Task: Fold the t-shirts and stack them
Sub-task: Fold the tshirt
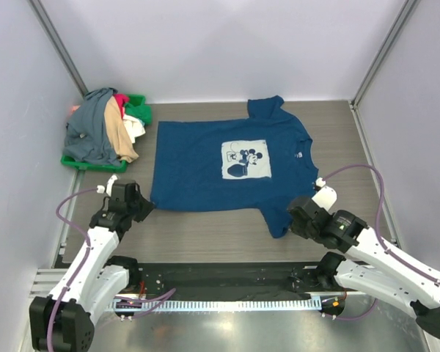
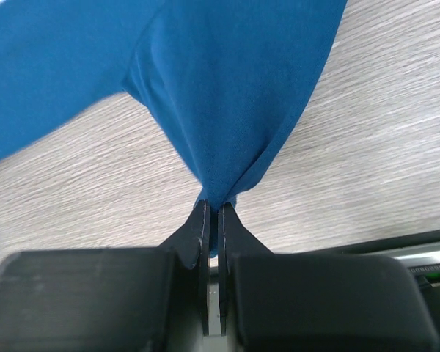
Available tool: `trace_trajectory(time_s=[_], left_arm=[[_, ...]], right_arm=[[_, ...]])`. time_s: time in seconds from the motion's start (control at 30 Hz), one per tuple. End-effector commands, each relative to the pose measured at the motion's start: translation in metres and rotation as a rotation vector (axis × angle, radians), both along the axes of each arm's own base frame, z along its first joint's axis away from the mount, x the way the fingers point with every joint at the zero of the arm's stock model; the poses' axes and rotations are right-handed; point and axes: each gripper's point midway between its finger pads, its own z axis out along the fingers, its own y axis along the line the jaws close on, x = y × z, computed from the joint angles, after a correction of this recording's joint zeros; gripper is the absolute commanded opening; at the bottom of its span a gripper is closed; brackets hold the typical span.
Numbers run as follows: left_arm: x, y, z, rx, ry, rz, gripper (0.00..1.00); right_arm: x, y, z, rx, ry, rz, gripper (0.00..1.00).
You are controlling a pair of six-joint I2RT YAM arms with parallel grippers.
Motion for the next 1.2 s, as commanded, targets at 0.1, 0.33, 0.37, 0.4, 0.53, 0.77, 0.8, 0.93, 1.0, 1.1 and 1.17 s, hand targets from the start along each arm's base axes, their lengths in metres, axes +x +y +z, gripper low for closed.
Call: trace_trajectory(time_s=[0.1, 0.33, 0.37, 0.4, 0.53, 0.77, 0.8, 0.93, 1.0, 1.1, 1.17], left_arm=[[-0.019, 0.002, 0.014, -0.013, 0.006, 0.016, 0.0], [-0.031, 0.004, 0.028, -0.019, -0.009, 0.021, 0.0], [-0.032, 0.004, 0.029, -0.02, -0.007, 0.018, 0.0], [-0.032, 0.003, 0.03, -0.02, -0.01, 0.014, 0.0], [-0.031, 0.004, 0.034, -0.01, -0.014, 0.005, 0.0], [-0.016, 0.008, 0.038, 0.043, -0.011, -0.009, 0.0], [-0.013, 0.008, 0.04, 0.054, -0.013, -0.014, 0.0], [0.003, 0.011, 0.045, 0.088, -0.027, -0.016, 0.0], [0.013, 0.012, 0.046, 0.104, -0.03, -0.014, 0.0], [0.025, 0.01, 0.043, 0.113, -0.012, -0.018, 0.0], [0.038, 0.009, 0.045, 0.119, -0.02, -0.019, 0.0]], right_arm=[[0.002, -0.011, 0.027, 0.026, -0.061, -0.054, 0.01], [0.004, -0.015, 0.049, 0.058, -0.11, -0.074, 0.01], [0.006, -0.013, 0.054, 0.063, -0.119, -0.075, 0.01], [0.008, -0.012, 0.056, 0.052, -0.121, -0.071, 0.01], [0.02, -0.004, 0.067, 0.027, -0.143, -0.043, 0.01], [0.054, 0.013, 0.099, -0.054, -0.208, -0.017, 0.01], [0.058, 0.014, 0.104, -0.062, -0.22, -0.019, 0.01], [0.081, 0.014, 0.122, -0.137, -0.259, -0.029, 0.01], [0.096, 0.012, 0.129, -0.171, -0.267, -0.035, 0.01], [0.113, 0.016, 0.128, -0.181, -0.255, -0.014, 0.01], [0.128, 0.01, 0.123, -0.176, -0.237, -0.022, 0.01]])
